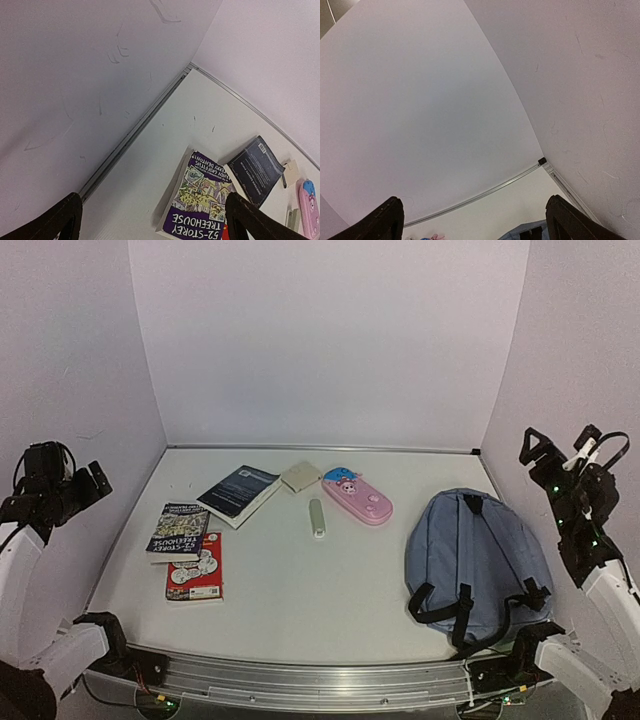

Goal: Pack the student bag
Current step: Adjust the student bag at the center of the board.

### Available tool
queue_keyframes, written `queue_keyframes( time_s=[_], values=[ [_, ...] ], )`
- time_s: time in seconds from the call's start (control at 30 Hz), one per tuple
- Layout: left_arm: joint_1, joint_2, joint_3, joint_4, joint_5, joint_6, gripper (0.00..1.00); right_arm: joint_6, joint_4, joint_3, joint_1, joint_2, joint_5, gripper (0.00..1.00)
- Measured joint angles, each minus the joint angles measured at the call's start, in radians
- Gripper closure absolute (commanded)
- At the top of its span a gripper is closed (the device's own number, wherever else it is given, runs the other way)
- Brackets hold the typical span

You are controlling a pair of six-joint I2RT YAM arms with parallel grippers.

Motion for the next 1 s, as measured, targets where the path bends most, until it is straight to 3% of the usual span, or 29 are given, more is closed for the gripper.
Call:
queue_keyframes(
  time_s=[0.3,0.6,0.8,1.0],
  values=[
    [0.0,0.06,0.018,-0.028,0.043,-0.04,0.0,0.02,-0.075,0.011,0.0,-0.016,-0.039,0.02],
    [0.0,0.323,0.163,0.031,0.277,-0.041,0.0,0.024,-0.383,0.31,0.024,0.289,-0.135,0.07],
    [0.0,0.367,0.214,0.123,0.33,-0.038,0.0,0.084,-0.581,0.404,0.249,0.434,-0.016,0.09],
    [0.0,0.394,0.203,0.129,0.319,-0.04,0.0,0.163,-0.712,0.469,0.423,0.696,0.138,0.09]
  ],
)
